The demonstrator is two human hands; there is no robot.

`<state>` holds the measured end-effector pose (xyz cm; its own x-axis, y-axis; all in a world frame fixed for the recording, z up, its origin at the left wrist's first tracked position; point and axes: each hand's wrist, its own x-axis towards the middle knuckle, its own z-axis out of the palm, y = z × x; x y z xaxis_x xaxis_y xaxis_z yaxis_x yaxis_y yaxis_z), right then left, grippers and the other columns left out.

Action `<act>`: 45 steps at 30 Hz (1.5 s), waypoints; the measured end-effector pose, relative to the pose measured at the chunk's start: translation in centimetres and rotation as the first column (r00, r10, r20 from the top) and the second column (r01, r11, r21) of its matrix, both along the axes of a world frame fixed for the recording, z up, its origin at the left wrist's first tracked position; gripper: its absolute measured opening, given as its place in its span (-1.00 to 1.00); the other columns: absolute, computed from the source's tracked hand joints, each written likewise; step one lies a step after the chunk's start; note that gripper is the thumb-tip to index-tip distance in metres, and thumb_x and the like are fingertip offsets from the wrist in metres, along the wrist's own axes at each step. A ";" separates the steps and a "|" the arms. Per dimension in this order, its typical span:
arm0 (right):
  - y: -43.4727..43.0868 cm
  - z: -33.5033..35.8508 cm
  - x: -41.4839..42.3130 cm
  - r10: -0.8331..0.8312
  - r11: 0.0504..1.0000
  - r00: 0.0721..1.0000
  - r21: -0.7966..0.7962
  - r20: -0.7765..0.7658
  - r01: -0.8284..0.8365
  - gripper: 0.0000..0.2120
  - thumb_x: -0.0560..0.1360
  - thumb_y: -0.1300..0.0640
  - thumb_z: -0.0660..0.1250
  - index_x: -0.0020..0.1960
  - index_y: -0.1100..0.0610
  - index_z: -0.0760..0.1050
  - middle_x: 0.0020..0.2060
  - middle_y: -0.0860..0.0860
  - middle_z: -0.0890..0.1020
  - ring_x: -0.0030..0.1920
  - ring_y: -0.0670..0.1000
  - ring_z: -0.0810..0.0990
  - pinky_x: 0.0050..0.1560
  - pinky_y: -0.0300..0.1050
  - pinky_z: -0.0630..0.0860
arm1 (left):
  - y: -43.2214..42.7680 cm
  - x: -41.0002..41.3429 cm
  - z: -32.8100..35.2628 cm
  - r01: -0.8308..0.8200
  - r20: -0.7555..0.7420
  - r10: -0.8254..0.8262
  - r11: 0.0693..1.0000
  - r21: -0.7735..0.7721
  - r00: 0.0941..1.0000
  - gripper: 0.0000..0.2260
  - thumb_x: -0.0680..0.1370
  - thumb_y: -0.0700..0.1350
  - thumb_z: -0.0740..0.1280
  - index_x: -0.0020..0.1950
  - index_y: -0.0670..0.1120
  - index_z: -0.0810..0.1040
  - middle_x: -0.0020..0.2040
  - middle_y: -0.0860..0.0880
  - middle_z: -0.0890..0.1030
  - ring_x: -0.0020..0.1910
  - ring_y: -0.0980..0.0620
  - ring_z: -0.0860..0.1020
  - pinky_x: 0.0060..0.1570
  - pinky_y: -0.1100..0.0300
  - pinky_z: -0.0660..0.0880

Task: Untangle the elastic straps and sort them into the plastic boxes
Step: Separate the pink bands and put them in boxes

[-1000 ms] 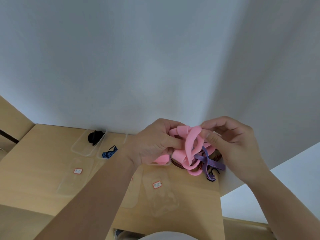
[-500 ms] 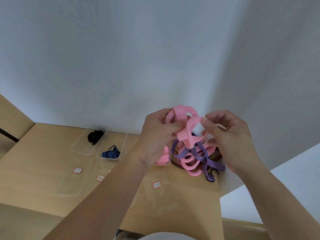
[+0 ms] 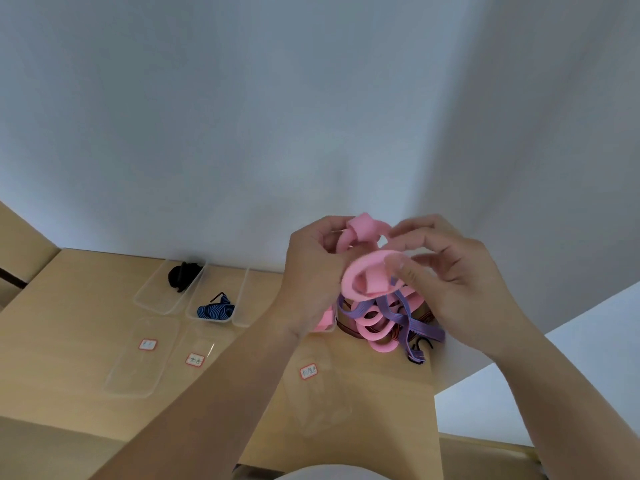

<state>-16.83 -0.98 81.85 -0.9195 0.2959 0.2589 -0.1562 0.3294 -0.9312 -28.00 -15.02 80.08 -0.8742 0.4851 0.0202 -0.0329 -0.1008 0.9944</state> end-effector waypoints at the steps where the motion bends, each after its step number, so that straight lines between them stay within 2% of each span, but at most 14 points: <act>1: -0.2 -0.3 -0.3 -0.094 0.995 0.996 0.022 -0.002 0.094 -0.87 0.51 0.14 0.42 -0.06 -0.09 0.68 0.15 -0.14 0.56 0.11 -0.01 0.63 0.09 0.04 0.58 | 0.1 0.3 0.0 0.053 -0.022 -0.053 0.999 -0.009 0.998 -0.74 0.47 -0.38 0.50 0.08 -0.11 0.69 -0.09 -0.09 0.76 -0.13 -0.01 0.72 -0.14 0.10 0.67; 5: -0.9 -0.8 -1.0 -0.251 0.966 0.968 -0.074 -0.027 0.248 -0.83 0.56 0.16 0.43 -0.10 -0.11 0.69 0.16 -0.13 0.63 0.08 -0.03 0.68 -0.13 -0.07 0.62 | 0.2 0.8 0.0 0.199 0.037 -0.199 0.980 0.001 0.979 -0.71 0.39 -0.25 0.53 0.10 -0.06 0.68 0.01 -0.18 0.74 -0.07 -0.07 0.69 0.01 -0.04 0.66; 8: -1.5 -1.6 -1.0 -0.291 0.951 0.957 -0.115 -0.016 0.287 -0.89 0.58 0.12 0.40 -0.06 -0.06 0.66 -0.17 0.03 0.74 -0.19 0.13 0.71 -0.23 0.17 0.65 | -0.2 0.4 -0.4 0.225 0.065 -0.224 0.974 -0.012 0.972 -0.74 0.43 -0.29 0.54 0.08 -0.08 0.69 -0.03 -0.15 0.75 -0.09 -0.04 0.71 -0.04 0.08 0.68; 11: -1.9 -2.3 -1.1 -0.320 0.938 0.947 -0.143 -0.004 0.317 -0.93 0.59 0.06 0.38 -0.06 -0.03 0.62 -0.21 0.08 0.73 -0.26 0.30 0.67 -0.38 0.36 0.57 | -0.5 0.3 -0.7 0.268 0.076 -0.264 0.963 -0.039 0.961 -0.79 0.43 -0.24 0.54 0.04 -0.06 0.71 -0.06 -0.10 0.75 -0.09 -0.04 0.73 -0.10 0.14 0.66; 13: -2.1 -2.4 -1.3 -0.352 0.926 0.936 -0.154 -0.023 0.344 -0.94 0.57 0.05 0.38 -0.08 -0.02 0.59 -0.20 0.03 0.72 -0.26 0.22 0.68 -0.36 0.23 0.63 | -0.7 0.3 -0.8 0.279 0.085 -0.273 0.957 -0.076 0.958 -0.79 0.40 -0.19 0.55 0.03 -0.07 0.72 -0.05 -0.11 0.75 -0.06 -0.10 0.73 -0.07 0.04 0.68; 16: -1.9 -2.5 -1.7 -0.408 0.906 0.912 -0.150 -0.054 0.396 -0.94 0.58 0.11 0.37 -0.07 0.02 0.55 -0.22 -0.10 0.71 -0.25 -0.07 0.69 -0.29 -0.25 0.57 | -1.0 0.3 -1.3 0.329 0.065 -0.323 0.935 -0.135 0.944 -0.77 0.40 -0.25 0.52 -0.01 0.02 0.74 -0.04 -0.08 0.76 -0.05 -0.06 0.73 -0.01 -0.06 0.69; 18: -1.7 -2.5 -1.9 -0.390 0.910 0.921 -0.162 -0.028 0.380 -0.94 0.61 0.12 0.35 -0.05 0.03 0.52 -0.25 -0.10 0.73 -0.27 -0.06 0.70 -0.32 -0.26 0.56 | -1.1 0.7 -1.4 0.365 0.035 -0.364 0.919 -0.148 0.931 -0.71 0.44 -0.33 0.48 -0.05 0.06 0.75 -0.09 -0.03 0.76 -0.10 0.04 0.71 -0.08 0.07 0.69; 22: -2.0 -2.6 -1.7 -0.316 0.934 0.949 -0.172 0.009 0.313 -0.91 0.60 0.09 0.35 -0.09 -0.01 0.53 -0.27 -0.04 0.72 -0.40 0.13 0.66 -0.47 0.07 0.54 | -0.9 0.8 -1.2 0.271 0.064 -0.264 0.954 -0.125 0.962 -0.76 0.34 -0.14 0.58 -0.03 0.05 0.76 -0.11 -0.06 0.76 -0.10 -0.06 0.74 -0.16 0.12 0.67; 24: -2.2 -2.9 -1.5 -0.317 0.929 0.948 -0.193 0.025 0.316 -0.91 0.58 0.07 0.35 -0.10 -0.01 0.53 -0.31 -0.05 0.68 -0.50 0.09 0.57 -0.58 -0.03 0.42 | -1.1 0.5 -1.1 0.258 0.061 -0.252 0.958 -0.127 0.966 -0.75 0.34 -0.13 0.58 0.00 -0.03 0.75 -0.10 -0.12 0.76 -0.07 -0.15 0.73 -0.12 0.01 0.67; 29: -2.4 -3.2 -1.3 -0.297 0.923 0.955 -0.251 0.020 0.292 -0.86 0.62 0.16 0.34 0.03 -0.08 0.58 -0.15 -0.05 0.71 -0.30 0.09 0.69 -0.38 0.02 0.59 | -1.6 0.1 -0.7 0.244 0.064 -0.238 0.962 -0.126 0.969 -0.85 0.47 -0.23 0.51 0.02 -0.09 0.75 -0.08 -0.15 0.75 -0.10 -0.08 0.71 -0.08 0.00 0.66; 31: -2.6 -3.2 -1.2 -0.281 0.928 0.960 -0.250 0.015 0.275 -0.85 0.62 0.15 0.33 -0.03 -0.07 0.60 -0.22 0.02 0.68 -0.38 0.20 0.61 -0.35 0.08 0.51 | -1.6 0.1 -0.6 0.240 0.080 -0.230 0.962 -0.133 0.970 -0.87 0.47 -0.21 0.50 0.00 -0.08 0.76 -0.10 -0.15 0.75 -0.13 -0.09 0.71 -0.14 0.08 0.66; 34: -2.8 -3.1 -0.9 -0.255 0.933 0.967 -0.259 0.017 0.251 -0.89 0.58 0.00 0.33 -0.06 -0.06 0.63 -0.24 0.06 0.66 -0.39 0.31 0.53 -0.35 0.16 0.42 | -1.7 0.1 -0.5 0.248 0.110 -0.234 0.958 -0.145 0.966 -0.88 0.49 -0.20 0.50 0.00 -0.08 0.76 -0.10 -0.17 0.75 -0.16 -0.13 0.69 -0.17 0.08 0.64; 41: -2.3 -3.0 -0.6 -0.151 0.944 0.987 -0.290 0.049 0.159 -0.61 0.34 -0.32 0.51 0.01 -0.07 0.67 -0.18 0.11 0.69 -0.25 0.46 0.53 -0.28 0.16 0.41 | -1.7 -0.2 -0.4 0.251 0.130 -0.235 0.960 -0.126 0.963 -0.84 0.40 -0.15 0.47 -0.05 -0.05 0.77 -0.09 -0.16 0.75 -0.09 -0.13 0.72 -0.08 0.01 0.66; 45: -2.2 -3.0 -1.0 -0.246 0.940 0.969 -0.242 0.010 0.241 -0.78 0.41 -0.15 0.54 -0.02 -0.09 0.67 -0.18 -0.02 0.72 -0.33 0.17 0.64 -0.21 0.07 0.52 | -1.5 -0.2 -0.3 0.192 0.273 -0.198 0.980 0.047 0.942 -0.83 0.47 -0.33 0.44 -0.01 -0.15 0.74 -0.03 -0.21 0.73 -0.07 -0.16 0.70 -0.04 0.01 0.67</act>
<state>-17.82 -3.14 78.81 -0.8070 0.5654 0.1703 -0.1187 0.1272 -0.9847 -28.19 -16.56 79.77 -0.7355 0.6485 -0.1962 -0.3253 -0.0839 0.9419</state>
